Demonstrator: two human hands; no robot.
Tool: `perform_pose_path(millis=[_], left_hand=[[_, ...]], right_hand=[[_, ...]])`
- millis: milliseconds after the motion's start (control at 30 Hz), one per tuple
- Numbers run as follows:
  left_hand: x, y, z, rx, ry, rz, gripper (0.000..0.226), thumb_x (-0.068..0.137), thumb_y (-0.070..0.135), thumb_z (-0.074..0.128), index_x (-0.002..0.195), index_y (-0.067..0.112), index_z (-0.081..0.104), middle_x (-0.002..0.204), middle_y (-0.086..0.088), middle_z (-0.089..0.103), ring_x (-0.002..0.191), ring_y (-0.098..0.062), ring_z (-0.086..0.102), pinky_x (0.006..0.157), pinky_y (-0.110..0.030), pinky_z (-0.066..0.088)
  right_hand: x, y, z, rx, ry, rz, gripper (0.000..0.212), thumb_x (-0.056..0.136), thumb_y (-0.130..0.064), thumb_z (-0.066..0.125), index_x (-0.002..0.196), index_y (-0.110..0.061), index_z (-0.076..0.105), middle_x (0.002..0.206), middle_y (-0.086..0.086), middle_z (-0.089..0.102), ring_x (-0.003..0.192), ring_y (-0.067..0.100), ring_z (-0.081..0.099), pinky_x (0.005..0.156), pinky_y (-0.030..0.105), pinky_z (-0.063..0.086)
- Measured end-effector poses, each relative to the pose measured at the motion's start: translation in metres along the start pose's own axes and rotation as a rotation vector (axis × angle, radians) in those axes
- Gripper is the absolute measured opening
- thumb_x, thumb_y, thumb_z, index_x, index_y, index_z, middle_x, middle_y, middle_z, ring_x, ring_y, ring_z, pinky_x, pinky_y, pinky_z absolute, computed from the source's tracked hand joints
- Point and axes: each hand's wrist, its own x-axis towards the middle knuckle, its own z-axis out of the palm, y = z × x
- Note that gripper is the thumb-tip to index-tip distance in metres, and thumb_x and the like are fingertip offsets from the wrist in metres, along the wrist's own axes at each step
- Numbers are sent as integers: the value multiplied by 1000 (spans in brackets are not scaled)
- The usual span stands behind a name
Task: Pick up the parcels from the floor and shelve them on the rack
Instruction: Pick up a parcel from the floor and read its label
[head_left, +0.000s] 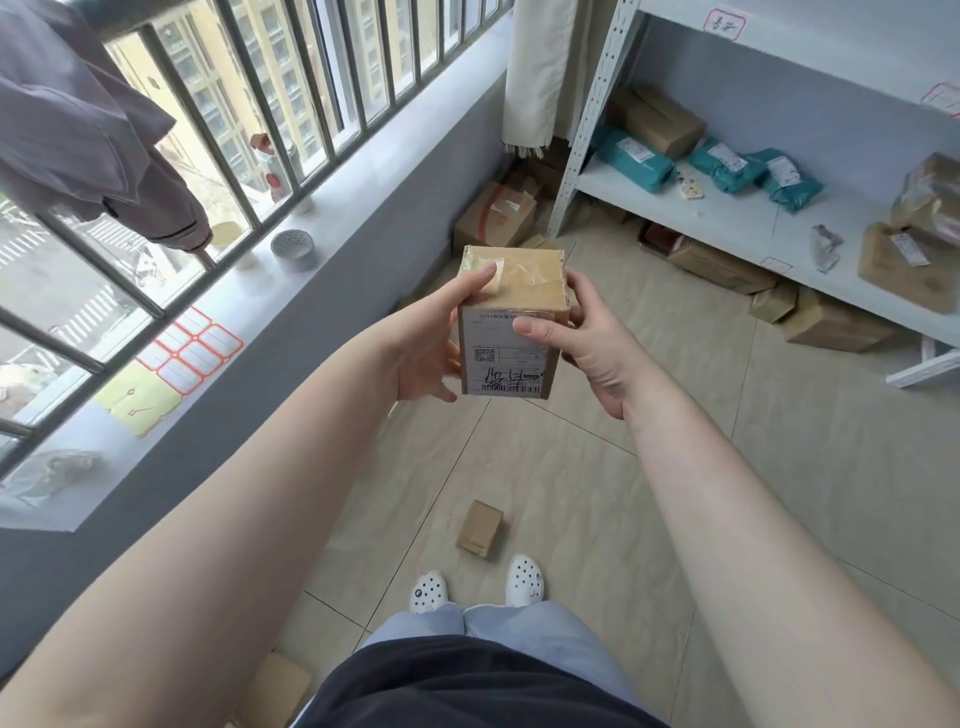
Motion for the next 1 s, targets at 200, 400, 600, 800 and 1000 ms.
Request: perform_pose_path(millis=[200,400,600,800,1000], left_hand=[[-3,-7,10,92,26,256,99,65,68,72,147,28,34,133,-4,63,120,-26,62,106,-53,43],[2,-9,17,33,201,284,85,65,51,79,137,25,41,111,-6,73,101,-25,70,93,-49,54],[1,-4,7,80,255,259,68,72,37,82,130,19,53,105,-7,73,86,-16,72,62,-24,57],[0,8,-6,250,260,260,83,58,46,88,132,26,57,111,-6,73,93,-21,73,79,-36,60],[7,2,7,309,675,387,112,56,60,84,150,27,32,146,-5,35,137,-23,37,111,-41,39]], right_hand=[[-3,-1,-2,132,92,112,65,77,-42,73,135,-30,45,107,-10,68,104,12,59,108,46,28],[-4,-3,-2,163,97,183,56,80,-53,65,129,-30,53,105,-6,69,99,14,61,101,43,33],[3,-4,-12,-115,156,49,103,67,-40,83,152,-27,24,142,6,46,128,16,46,92,23,35],[9,-8,-10,-144,16,15,66,70,-30,82,130,-15,58,114,1,69,103,12,64,74,13,49],[15,1,8,92,258,93,68,67,-32,84,125,-12,55,114,2,67,95,10,65,76,22,49]])
